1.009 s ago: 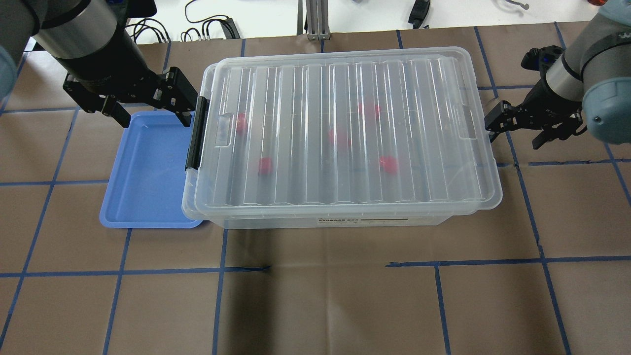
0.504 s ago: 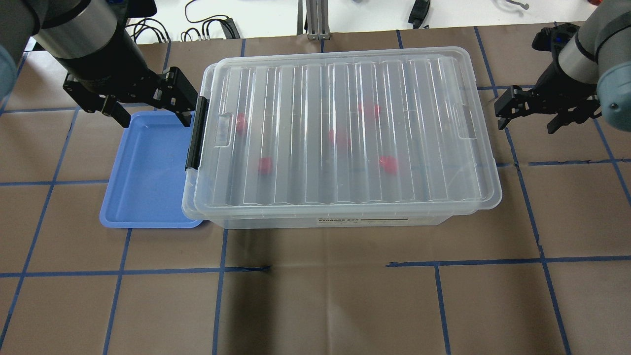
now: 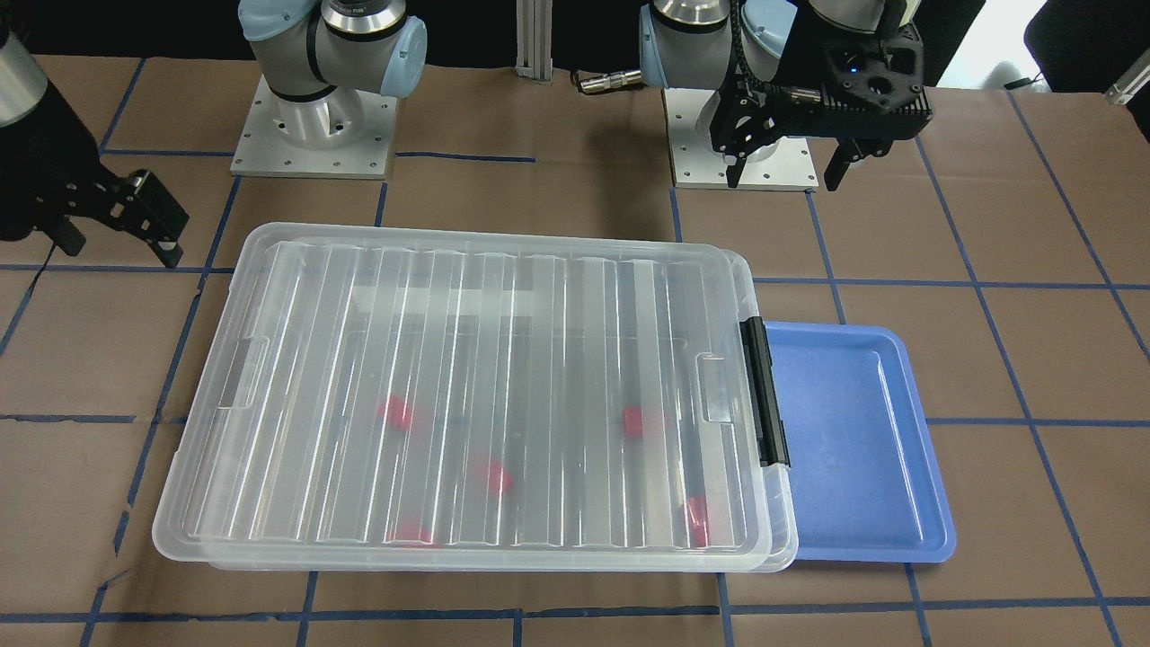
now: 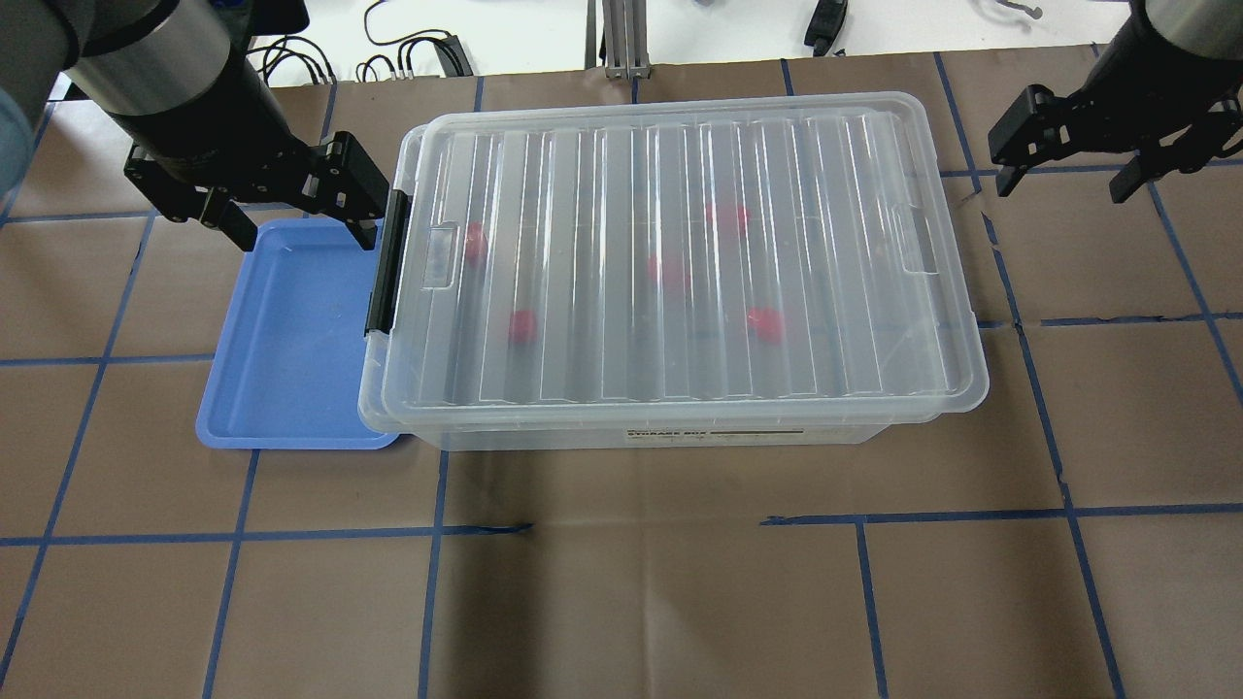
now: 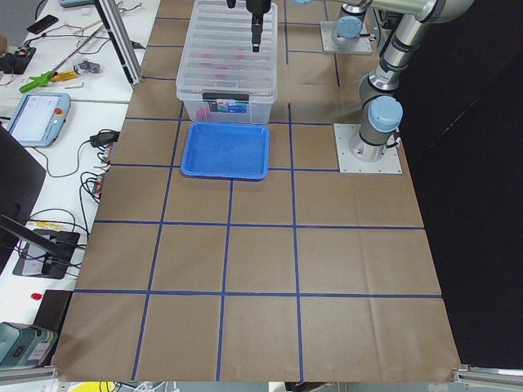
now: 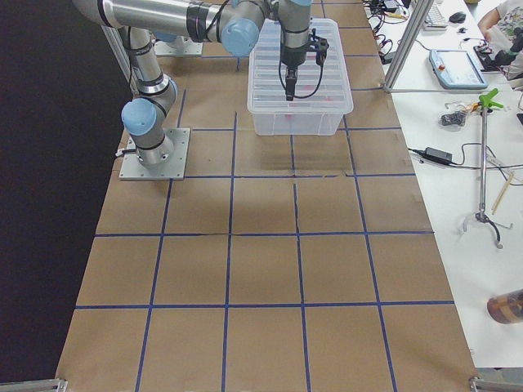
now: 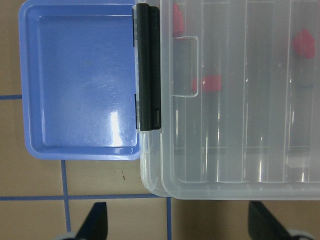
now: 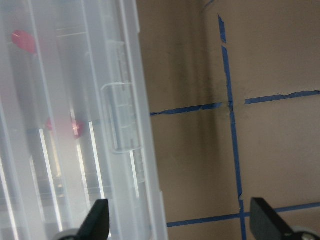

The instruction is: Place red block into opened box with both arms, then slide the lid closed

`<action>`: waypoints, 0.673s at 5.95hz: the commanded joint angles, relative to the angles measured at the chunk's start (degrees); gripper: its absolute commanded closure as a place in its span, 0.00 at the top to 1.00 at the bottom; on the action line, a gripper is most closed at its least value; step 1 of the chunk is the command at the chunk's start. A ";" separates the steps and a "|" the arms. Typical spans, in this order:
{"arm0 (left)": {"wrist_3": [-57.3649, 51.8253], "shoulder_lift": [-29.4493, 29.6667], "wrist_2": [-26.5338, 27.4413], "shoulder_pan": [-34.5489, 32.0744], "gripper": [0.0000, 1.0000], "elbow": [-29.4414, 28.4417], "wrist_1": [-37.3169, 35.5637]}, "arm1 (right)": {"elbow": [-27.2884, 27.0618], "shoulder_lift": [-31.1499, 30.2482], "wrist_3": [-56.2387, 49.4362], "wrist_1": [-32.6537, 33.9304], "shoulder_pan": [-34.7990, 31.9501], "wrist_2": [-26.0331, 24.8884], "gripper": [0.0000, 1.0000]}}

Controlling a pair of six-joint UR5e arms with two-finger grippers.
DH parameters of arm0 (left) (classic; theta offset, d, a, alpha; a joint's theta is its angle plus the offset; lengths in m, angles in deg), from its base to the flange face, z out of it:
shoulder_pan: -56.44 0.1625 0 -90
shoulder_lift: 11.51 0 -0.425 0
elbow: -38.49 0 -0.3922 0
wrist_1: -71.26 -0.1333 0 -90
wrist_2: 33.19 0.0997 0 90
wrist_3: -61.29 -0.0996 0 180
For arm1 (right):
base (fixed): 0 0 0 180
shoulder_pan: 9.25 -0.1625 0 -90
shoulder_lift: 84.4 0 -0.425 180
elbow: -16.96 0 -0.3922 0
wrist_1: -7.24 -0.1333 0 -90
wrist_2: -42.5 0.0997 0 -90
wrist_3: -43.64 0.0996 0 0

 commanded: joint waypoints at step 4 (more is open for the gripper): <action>0.04 0.00 0.00 -0.06 0.98 0.00 0.00 | 7.91 1.00 15.19 -9.66 -13.87 0.03 1.00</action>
